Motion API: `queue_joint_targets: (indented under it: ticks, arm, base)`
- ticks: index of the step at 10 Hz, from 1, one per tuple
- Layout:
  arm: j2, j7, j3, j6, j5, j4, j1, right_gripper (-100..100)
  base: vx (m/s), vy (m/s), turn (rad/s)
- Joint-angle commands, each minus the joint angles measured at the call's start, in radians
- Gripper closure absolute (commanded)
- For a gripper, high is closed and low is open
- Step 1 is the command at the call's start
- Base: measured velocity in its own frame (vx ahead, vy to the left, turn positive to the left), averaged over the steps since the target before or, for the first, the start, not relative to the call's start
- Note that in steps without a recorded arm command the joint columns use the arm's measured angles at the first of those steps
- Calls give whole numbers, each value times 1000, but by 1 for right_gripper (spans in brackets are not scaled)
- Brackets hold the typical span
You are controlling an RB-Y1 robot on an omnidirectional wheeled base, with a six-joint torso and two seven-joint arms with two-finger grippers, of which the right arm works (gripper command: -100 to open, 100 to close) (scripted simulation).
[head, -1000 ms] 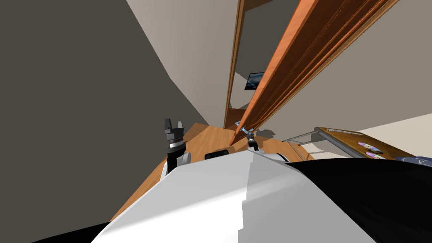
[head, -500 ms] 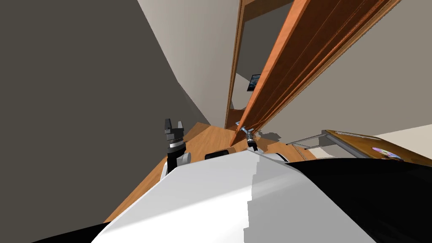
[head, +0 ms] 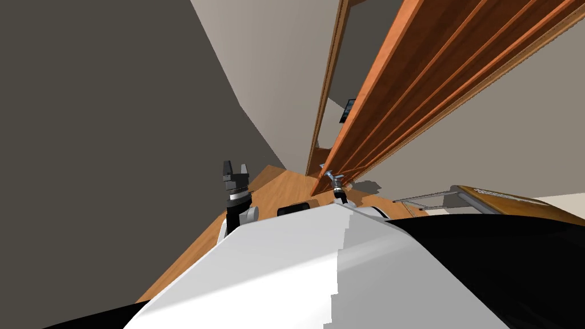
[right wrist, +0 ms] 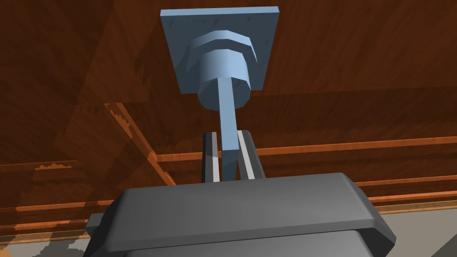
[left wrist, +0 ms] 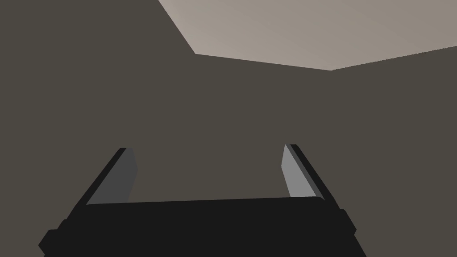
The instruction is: Pull the door open
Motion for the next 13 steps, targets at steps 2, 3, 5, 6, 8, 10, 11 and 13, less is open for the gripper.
queue_joint_targets:
  ticks: [2,3,5,6,8,10,11,13]
  arm:
    - [0,0,3,2,3,1,-4,100]
    - [0,0,3,2,3,1,-4,100]
    - [1,0,6,3,6,1,-8,100]
    - [1,0,7,3,7,1,-9,100]
    - [1,0,8,3,7,1,-10,100]
    - [2,0,11,3,9,2,-13,100]
    - [2,0,11,4,10,2,-14,100]
    - [3,1,13,4,11,2,-15,100]
  base:
    - [190,-40,57]
    - [110,-30,49]
    - [163,-23,47]
    - [170,-25,36]
    - [140,-31,35]
    - [151,-8,27]
    - [162,-29,20]
    - [155,-34,30]
